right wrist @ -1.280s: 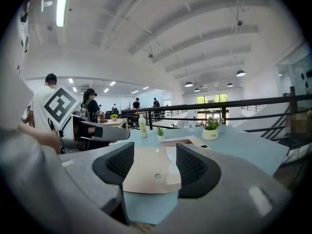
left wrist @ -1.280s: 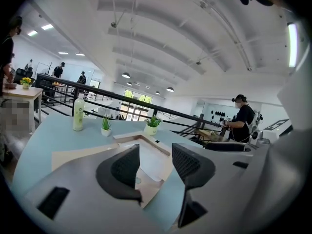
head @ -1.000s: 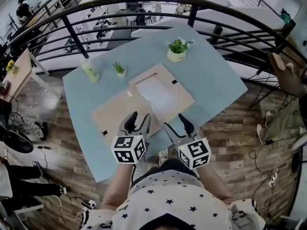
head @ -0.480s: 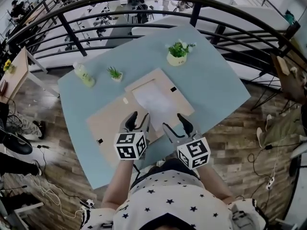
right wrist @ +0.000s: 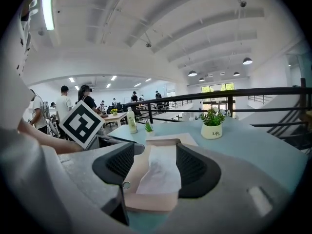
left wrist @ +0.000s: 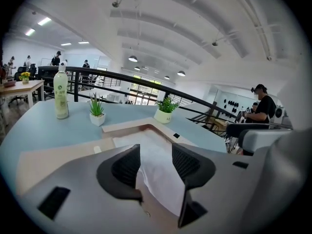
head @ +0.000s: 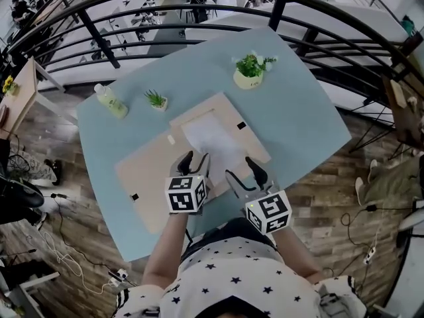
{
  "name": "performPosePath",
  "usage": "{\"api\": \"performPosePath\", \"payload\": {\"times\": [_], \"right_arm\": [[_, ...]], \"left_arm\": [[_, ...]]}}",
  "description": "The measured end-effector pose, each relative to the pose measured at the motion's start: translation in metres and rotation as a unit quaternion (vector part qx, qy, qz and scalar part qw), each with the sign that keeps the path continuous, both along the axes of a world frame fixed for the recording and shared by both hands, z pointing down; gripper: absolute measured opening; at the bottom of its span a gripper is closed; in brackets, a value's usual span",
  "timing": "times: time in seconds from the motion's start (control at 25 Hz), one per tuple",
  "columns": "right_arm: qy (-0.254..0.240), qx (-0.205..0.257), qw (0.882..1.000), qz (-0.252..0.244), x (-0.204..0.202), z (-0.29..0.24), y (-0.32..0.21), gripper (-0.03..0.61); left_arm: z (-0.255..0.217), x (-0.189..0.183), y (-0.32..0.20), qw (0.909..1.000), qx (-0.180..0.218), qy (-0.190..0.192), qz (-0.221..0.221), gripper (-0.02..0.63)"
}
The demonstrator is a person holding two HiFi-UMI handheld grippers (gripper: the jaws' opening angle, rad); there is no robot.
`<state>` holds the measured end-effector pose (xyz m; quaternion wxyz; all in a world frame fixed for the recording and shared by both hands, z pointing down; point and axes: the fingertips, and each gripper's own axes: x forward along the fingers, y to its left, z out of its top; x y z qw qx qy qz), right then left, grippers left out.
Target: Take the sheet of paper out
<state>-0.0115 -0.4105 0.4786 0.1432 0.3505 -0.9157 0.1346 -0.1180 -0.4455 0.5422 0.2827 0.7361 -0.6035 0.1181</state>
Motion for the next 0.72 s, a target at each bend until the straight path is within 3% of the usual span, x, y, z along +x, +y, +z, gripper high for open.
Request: {"api": "performPosePath", "payload": {"times": [0.72], "right_arm": [[0.004, -0.022, 1.000, -0.012, -0.002, 0.027, -0.030, 0.253]], "left_arm": [[0.082, -0.002, -0.029, 0.9944, -0.100, -0.034, -0.008, 0.198]]}}
